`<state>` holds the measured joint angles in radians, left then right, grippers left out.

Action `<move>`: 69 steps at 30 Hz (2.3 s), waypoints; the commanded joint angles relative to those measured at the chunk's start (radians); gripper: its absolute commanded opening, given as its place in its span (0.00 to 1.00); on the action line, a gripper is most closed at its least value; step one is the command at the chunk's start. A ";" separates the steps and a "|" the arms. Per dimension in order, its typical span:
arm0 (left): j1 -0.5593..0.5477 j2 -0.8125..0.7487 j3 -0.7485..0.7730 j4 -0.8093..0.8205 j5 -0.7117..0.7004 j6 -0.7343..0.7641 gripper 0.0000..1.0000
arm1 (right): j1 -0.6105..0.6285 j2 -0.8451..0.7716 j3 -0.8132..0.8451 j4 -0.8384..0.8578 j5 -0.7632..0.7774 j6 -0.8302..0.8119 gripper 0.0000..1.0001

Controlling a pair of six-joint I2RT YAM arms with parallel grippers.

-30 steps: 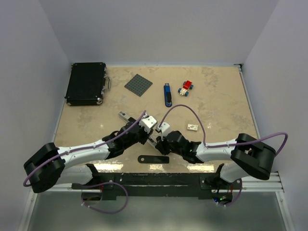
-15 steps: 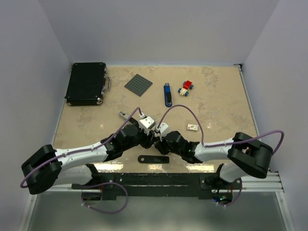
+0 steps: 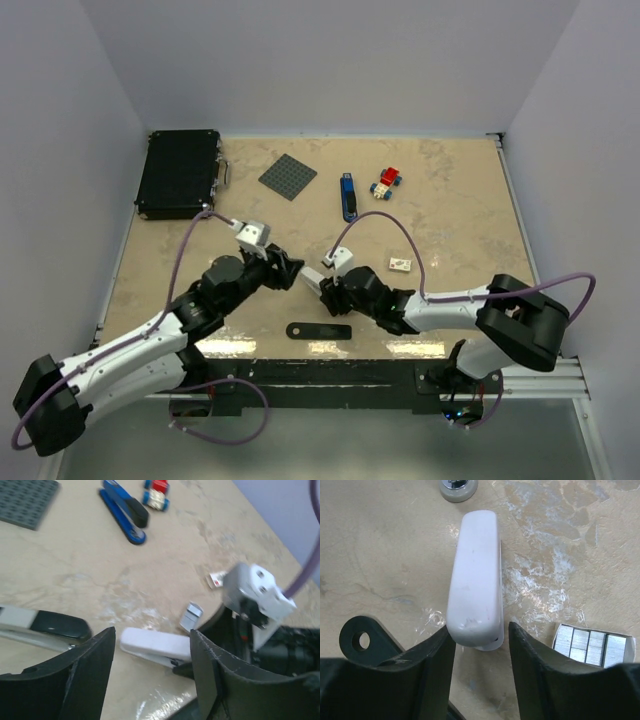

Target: Load the staples into the stapler

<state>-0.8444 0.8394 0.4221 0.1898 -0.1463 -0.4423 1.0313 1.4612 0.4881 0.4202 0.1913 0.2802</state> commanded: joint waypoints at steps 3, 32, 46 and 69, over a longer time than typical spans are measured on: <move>0.076 -0.151 0.032 -0.127 -0.205 -0.021 0.70 | 0.000 -0.110 0.087 -0.200 -0.022 0.045 0.65; 0.077 -0.347 0.026 -0.165 -0.595 0.323 0.74 | 0.000 0.155 0.564 -0.838 0.045 0.031 0.19; 0.080 -0.345 0.026 -0.164 -0.588 0.312 0.75 | 0.000 0.257 0.431 -0.710 -0.023 0.065 0.04; 0.465 -0.226 0.193 -0.351 -0.187 -0.038 1.00 | -0.368 -0.012 0.759 -0.805 0.037 0.043 0.90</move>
<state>-0.5629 0.5991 0.5190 -0.0891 -0.5922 -0.3576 0.8017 1.6215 1.3006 -0.4168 0.2260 0.2913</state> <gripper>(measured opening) 0.988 0.884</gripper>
